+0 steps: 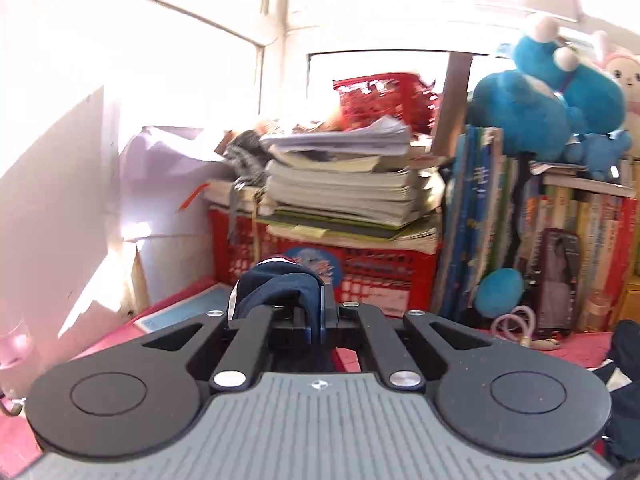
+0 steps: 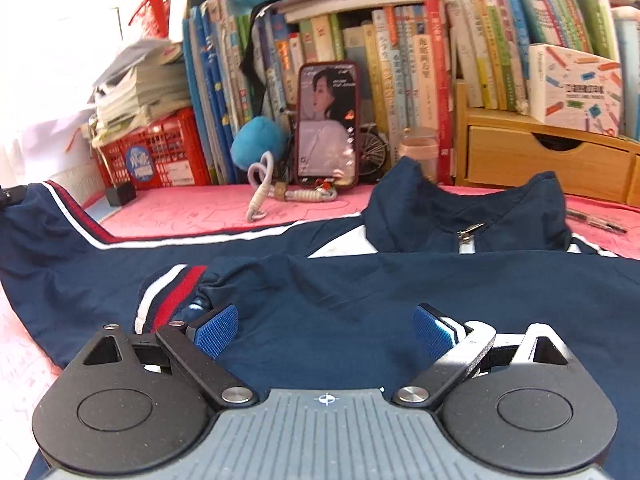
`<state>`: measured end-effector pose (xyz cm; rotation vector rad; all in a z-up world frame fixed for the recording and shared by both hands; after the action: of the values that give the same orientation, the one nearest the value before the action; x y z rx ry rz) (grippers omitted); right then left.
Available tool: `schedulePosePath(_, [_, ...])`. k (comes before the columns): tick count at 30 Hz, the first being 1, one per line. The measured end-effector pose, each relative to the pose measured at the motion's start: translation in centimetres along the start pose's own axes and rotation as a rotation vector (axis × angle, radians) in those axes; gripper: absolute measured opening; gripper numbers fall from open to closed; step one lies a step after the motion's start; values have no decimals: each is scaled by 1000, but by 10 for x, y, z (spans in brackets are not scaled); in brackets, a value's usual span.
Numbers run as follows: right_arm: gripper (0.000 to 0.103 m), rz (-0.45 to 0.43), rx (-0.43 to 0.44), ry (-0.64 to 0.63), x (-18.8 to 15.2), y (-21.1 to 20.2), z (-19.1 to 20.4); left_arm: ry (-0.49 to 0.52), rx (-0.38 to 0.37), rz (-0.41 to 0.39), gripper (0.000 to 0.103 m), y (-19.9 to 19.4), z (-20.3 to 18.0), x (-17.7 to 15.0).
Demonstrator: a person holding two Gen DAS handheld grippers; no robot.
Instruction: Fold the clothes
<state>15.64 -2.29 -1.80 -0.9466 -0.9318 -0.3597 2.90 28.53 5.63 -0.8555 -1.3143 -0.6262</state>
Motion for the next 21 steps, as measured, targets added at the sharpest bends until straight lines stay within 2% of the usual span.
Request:
schedulePosePath(2, [95, -48, -26, 49, 5, -26, -22, 79, -136, -50, 4, -28, -46, 7])
schedulePosePath(4, [95, -91, -50, 105, 6, -51, -45, 145, -284, -63, 4, -53, -92, 6])
schedulePosePath(6, [95, -114, -65, 167, 3, -72, -69, 196, -419, -23, 4, -71, -137, -5])
schedulePosePath(9, [95, -120, -94, 249, -5, -94, -100, 318, -553, 84, 7, -81, -199, -36])
schedulePosePath(11, [95, -112, -110, 294, -11, -104, -116, 414, -607, 214, 12, -80, -234, -64])
schedulePosePath(13, [95, -101, -108, 325, -18, -110, -127, 494, -631, 328, 34, -81, -255, -90])
schedulePosePath(14, [95, -97, -103, 336, -21, -112, -130, 529, -624, 348, 36, -84, -262, -101])
schedulePosePath(15, [95, -94, -98, 346, -23, -114, -132, 569, -601, 314, 39, -94, -263, -108])
schedulePosePath(17, [95, -88, -83, 338, -25, -114, -131, 619, -582, 240, 61, -113, -254, -113])
schedulePosePath(18, [95, -83, -74, 311, -24, -113, -126, 617, -591, 223, 81, -120, -246, -111])
schedulePosePath(19, [95, -77, -66, 277, -24, -111, -120, 602, -610, 208, 88, -127, -234, -108])
schedulePosePath(21, [95, -64, -47, 157, -20, -102, -93, 572, -626, 186, 88, -138, -211, -102])
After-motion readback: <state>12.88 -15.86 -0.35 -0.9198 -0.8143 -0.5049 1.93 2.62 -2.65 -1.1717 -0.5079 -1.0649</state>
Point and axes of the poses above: each gripper's, at about its wrist camera, not at the fingertips, and y roughly the way its jaws point, z to its left, x to its top, the point moved 1 cm from there along y, roughly the way its jaws point, and after that the axes turned 6 degrees about x, right-handed, at the moved point
